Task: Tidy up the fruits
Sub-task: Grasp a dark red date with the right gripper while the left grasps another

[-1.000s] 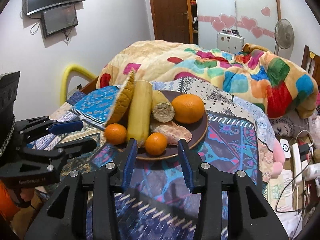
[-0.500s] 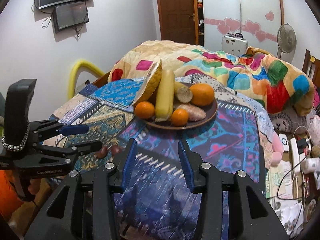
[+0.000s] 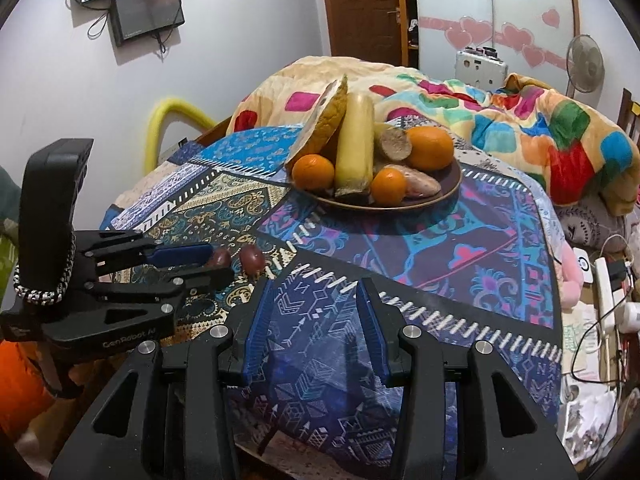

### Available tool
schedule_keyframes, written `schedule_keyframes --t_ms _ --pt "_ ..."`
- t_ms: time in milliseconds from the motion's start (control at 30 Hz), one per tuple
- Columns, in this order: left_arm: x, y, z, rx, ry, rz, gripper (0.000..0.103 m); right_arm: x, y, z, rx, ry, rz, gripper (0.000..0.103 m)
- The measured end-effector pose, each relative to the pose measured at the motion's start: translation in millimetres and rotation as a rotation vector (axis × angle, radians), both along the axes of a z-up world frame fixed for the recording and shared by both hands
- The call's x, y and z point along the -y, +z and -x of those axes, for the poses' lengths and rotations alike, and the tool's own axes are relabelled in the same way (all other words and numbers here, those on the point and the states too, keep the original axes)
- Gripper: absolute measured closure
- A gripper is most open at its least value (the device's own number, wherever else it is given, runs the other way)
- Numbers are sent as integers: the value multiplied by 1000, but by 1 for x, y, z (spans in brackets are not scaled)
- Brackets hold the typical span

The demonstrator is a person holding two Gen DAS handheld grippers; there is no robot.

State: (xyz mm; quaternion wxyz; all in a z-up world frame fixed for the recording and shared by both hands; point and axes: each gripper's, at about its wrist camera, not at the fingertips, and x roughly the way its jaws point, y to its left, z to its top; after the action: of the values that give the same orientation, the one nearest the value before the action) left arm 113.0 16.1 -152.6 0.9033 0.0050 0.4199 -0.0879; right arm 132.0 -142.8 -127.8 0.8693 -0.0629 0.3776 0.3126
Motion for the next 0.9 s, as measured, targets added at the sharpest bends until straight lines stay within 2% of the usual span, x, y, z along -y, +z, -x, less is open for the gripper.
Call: schedule_keyframes --t_ms 633,733,867,900 --pt "-34 11 13 37 31 31 89 -58 -23 -16 -38 109 25 64" --pt "-37 11 13 40 34 34 89 -63 -27 -18 -44 113 36 71" --pt "-36 11 11 41 34 39 89 -62 -26 -18 -41 125 24 86" --pt "-36 11 10 41 34 41 89 -62 -26 -17 -40 124 20 86"
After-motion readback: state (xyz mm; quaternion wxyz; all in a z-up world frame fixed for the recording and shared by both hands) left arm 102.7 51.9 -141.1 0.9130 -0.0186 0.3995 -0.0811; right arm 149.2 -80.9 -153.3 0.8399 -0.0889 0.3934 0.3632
